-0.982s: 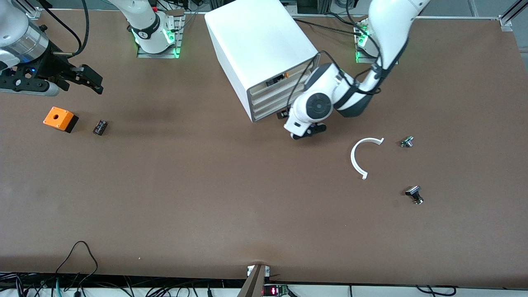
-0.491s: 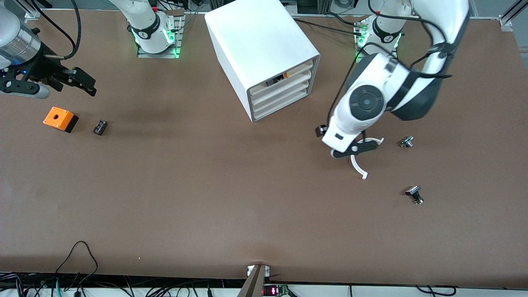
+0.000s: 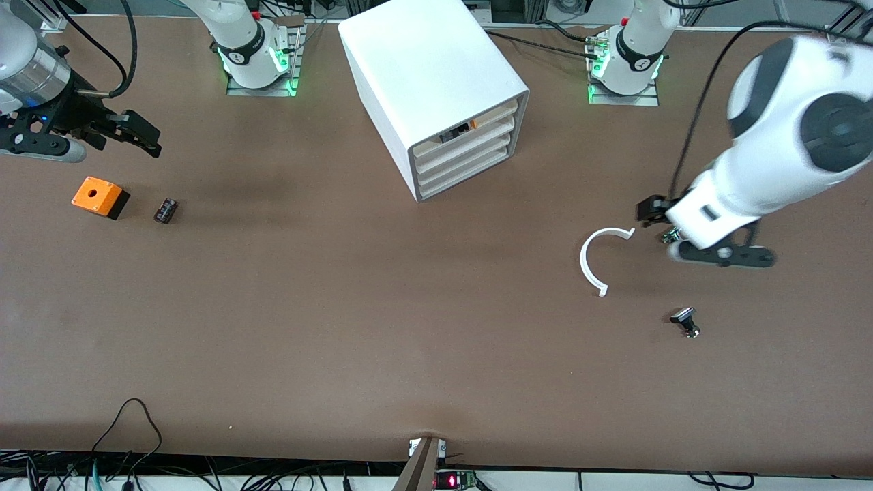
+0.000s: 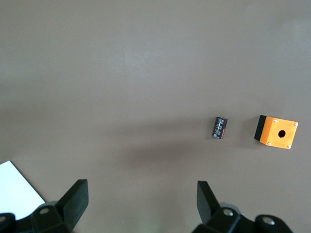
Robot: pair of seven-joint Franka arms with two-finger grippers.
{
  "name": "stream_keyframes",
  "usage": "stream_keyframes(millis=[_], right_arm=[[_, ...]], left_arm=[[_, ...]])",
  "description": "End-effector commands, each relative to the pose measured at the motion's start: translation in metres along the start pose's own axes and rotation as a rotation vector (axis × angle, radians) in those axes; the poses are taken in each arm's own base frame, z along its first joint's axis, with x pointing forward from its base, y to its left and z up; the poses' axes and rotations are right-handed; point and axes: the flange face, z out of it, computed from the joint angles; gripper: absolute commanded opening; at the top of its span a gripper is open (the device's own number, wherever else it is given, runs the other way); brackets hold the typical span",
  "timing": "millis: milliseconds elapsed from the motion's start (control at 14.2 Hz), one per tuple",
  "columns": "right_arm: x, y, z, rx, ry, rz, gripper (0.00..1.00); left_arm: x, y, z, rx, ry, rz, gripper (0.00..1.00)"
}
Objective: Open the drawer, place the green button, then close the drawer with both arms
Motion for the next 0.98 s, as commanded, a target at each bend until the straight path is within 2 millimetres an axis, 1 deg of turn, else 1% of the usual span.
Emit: stream_keyframes(millis=[0,70,140,211,281,351,421,491,561,632,842,912], right_arm=[[-0.001,0.014,-0.007,0.005,0.023,-0.041,0.99],[0.002,0.017,-0.005,0.007,0.023,-0.043,0.99],[0.006,0.017,-0.007,0.008,0.026,-0.042,0.99],[0.013,0.014,-0.008,0.009,0.031,-0.045,0.99],[0.021,0.012,-0.012,0.012,0.034,-0.041,0.99],[0.03,0.01,-0.017,0.017,0.046,-0.041,0.99],[0.038,0.005,-0.021,0.016,0.054,-0.052,0.99],[0.046,0.002,-0.024,0.017,0.06,-0.059,0.99],[0.051,0.004,-0.023,0.017,0.059,-0.059,0.99],[0.05,0.004,-0.022,0.018,0.052,-0.056,0.99],[0.047,0.008,-0.017,0.013,0.006,-0.037,0.99],[0.047,0.008,-0.017,0.013,0.006,-0.058,0.99]], left_arm=[[-0.051,-0.055,-0.032,-0.058,0.062,0.007,0.99],[-0.061,-0.071,-0.039,-0.055,0.106,0.021,0.99],[-0.071,-0.085,-0.036,-0.054,0.137,0.024,0.99],[-0.077,-0.093,-0.03,-0.054,0.152,0.005,0.99],[-0.08,-0.093,-0.026,-0.054,0.149,-0.003,0.99],[-0.081,-0.092,-0.029,-0.043,0.151,-0.005,0.99],[-0.087,-0.089,-0.032,-0.041,0.137,0.001,0.99],[-0.088,-0.087,-0.029,-0.042,0.108,0.01,0.99],[-0.083,-0.09,-0.03,-0.042,0.109,0.002,0.99],[-0.079,-0.092,-0.033,-0.042,0.106,-0.001,0.99],[-0.083,-0.092,-0.034,-0.015,0.079,0.004,0.99],[-0.082,-0.092,-0.035,-0.004,0.081,0.005,0.99]])
